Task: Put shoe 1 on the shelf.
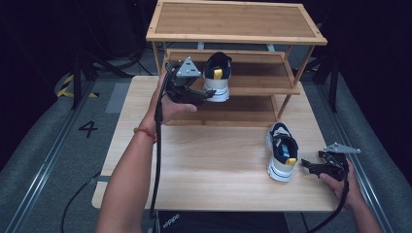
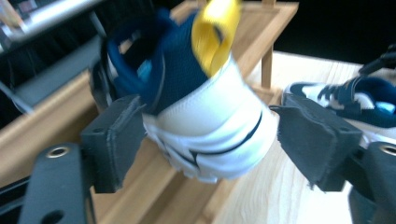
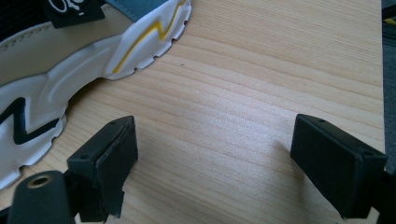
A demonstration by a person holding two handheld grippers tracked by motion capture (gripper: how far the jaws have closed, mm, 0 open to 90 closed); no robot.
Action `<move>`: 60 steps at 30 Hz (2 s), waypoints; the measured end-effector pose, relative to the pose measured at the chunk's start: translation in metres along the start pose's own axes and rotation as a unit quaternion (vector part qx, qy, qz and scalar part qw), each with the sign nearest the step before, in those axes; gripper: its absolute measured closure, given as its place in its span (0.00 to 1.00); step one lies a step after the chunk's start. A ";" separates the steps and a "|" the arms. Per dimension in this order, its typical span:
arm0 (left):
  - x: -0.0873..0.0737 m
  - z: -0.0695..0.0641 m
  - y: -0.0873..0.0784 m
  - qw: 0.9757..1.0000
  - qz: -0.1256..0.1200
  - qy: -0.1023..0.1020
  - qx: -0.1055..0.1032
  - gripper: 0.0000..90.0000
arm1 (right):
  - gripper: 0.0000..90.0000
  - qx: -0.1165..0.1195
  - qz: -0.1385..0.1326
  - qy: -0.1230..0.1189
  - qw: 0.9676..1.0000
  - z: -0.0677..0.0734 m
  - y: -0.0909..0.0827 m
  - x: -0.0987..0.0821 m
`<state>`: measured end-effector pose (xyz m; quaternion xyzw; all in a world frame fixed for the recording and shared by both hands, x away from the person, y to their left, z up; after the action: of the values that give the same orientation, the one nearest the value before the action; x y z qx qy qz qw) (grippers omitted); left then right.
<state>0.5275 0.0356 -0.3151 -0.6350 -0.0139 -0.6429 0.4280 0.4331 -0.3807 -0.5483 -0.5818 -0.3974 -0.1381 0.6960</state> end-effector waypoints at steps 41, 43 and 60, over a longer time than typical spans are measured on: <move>-0.006 0.006 0.043 0.998 0.004 -0.039 0.046 0.19 | 0.17 0.002 0.000 -0.003 1.000 0.000 0.000 0.000; -0.020 -0.002 0.026 0.999 0.011 -0.029 0.033 0.19 | 0.17 0.001 0.000 -0.003 1.000 0.000 0.000 0.000; -0.139 -0.038 -0.020 0.994 0.106 0.001 0.038 0.19 | 0.17 0.002 0.000 -0.003 1.000 0.000 0.000 0.000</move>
<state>0.4615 0.1008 -0.4269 -0.6158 0.0290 -0.5935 0.5174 0.4328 -0.3805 -0.5484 -0.5813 -0.3998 -0.1353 0.6957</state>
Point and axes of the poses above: each handheld gripper's, and its own axes: y roughly forward along the jaws, x roughly out of its top, z roughly to its left, the point moved 9 cm from there along y, roughly forward along the jaws, and after that the axes turned 2 degrees about z, right-handed, at the moved point
